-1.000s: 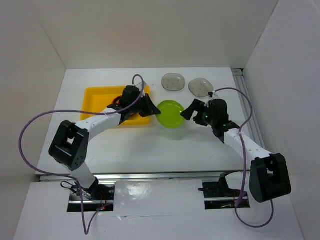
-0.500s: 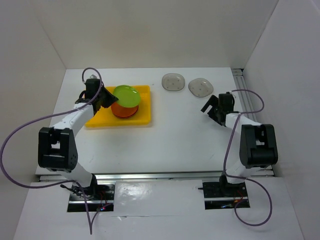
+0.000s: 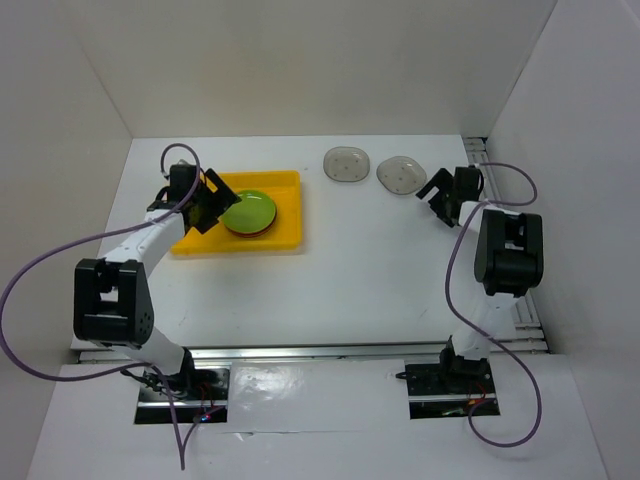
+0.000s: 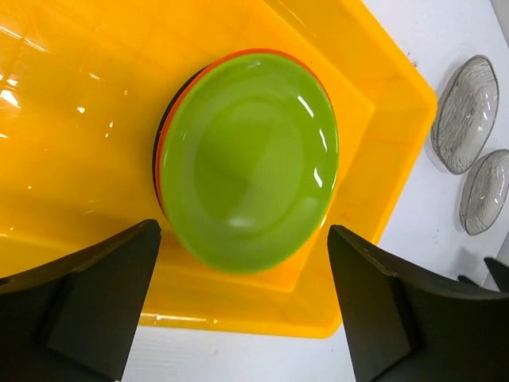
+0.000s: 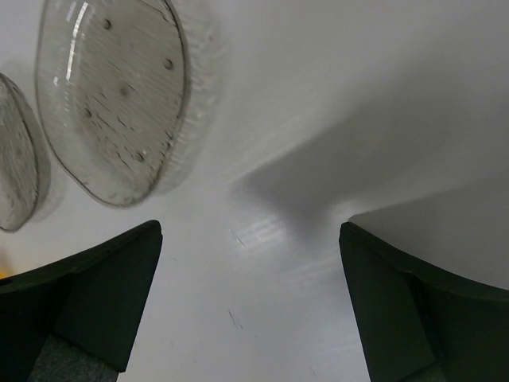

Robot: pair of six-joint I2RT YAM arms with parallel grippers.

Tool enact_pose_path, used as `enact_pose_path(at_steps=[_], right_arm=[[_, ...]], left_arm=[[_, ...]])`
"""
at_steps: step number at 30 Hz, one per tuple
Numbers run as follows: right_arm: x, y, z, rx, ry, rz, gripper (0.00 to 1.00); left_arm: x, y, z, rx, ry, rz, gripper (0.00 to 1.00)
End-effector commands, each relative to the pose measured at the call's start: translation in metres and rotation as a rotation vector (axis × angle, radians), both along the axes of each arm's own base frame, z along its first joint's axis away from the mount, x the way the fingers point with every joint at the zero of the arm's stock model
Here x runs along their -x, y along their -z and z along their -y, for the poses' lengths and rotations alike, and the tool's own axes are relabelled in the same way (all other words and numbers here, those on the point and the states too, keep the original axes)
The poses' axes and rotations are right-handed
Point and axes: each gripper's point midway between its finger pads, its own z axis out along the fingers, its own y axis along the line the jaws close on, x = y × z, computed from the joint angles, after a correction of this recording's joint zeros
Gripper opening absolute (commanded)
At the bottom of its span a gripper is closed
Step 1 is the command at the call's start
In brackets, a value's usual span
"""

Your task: Place the plates into the plastic bin on the countertop

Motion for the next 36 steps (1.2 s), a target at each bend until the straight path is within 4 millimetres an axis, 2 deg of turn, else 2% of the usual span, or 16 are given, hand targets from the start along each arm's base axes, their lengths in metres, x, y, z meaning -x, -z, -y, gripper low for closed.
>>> enact_pose_path(at_steps=[1,6,9,11,15,16,18,21,23,27,28,30,31,33,34,36], right_arm=[[-0.017,0.021,-0.012,-0.044,-0.051,-0.024,1.0],[-0.042,0.03,-0.017,-0.088,-0.068,-0.01,1.0],[-0.052,0.045,-0.026,-0.114,-0.1,-0.04,0.98],[-0.052,0.062,-0.032,-0.12,-0.109,-0.075,0.95],[-0.048,0.075,-0.031,-0.115,-0.069,-0.118,0.74],[-0.042,0.082,-0.029,-0.105,-0.055,-0.139,0.63],[-0.036,0.087,-0.028,-0.117,-0.031,-0.16,0.52],[-0.034,0.09,-0.023,-0.104,0.001,-0.178,0.19],[-0.025,0.091,-0.017,-0.084,0.038,-0.21,0.02],[-0.015,0.052,-0.006,0.021,0.098,-0.189,0.0],[-0.016,0.011,0.002,0.082,0.146,-0.11,0.0],[0.005,-0.012,0.0,0.16,0.125,-0.087,0.0],[0.011,-0.052,-0.013,0.189,0.094,-0.009,0.0],[0.032,-0.065,-0.031,0.221,-0.007,0.007,0.0],[0.04,-0.091,-0.046,0.251,-0.08,0.06,0.0],[0.061,-0.093,-0.075,0.242,-0.238,0.075,0.0]], left_arm=[[0.008,-0.023,-0.005,-0.021,-0.019,0.029,1.0],[0.036,-0.039,-0.001,-0.044,0.009,0.008,1.0],[0.053,-0.043,0.006,-0.06,0.046,0.016,1.0],[0.061,-0.057,0.01,-0.065,0.065,0.056,1.0],[0.074,-0.068,0.016,-0.07,0.092,0.079,1.0],[0.074,-0.07,0.015,-0.078,0.099,0.078,1.0],[0.078,-0.076,0.015,-0.077,0.098,0.091,1.0],[0.077,-0.086,0.021,-0.08,0.139,0.116,1.0],[0.077,-0.082,0.026,-0.067,0.168,0.106,1.0],[0.075,-0.085,0.058,-0.038,0.303,0.145,1.0],[0.071,-0.088,0.066,-0.037,0.321,0.167,1.0],[0.069,-0.101,0.089,-0.029,0.381,0.216,1.0],[0.068,-0.104,0.101,-0.024,0.42,0.234,1.0],[0.063,-0.125,0.124,-0.006,0.497,0.32,1.0],[0.062,-0.126,0.14,0.003,0.548,0.327,1.0],[0.057,-0.14,0.158,-0.006,0.607,0.371,1.0]])
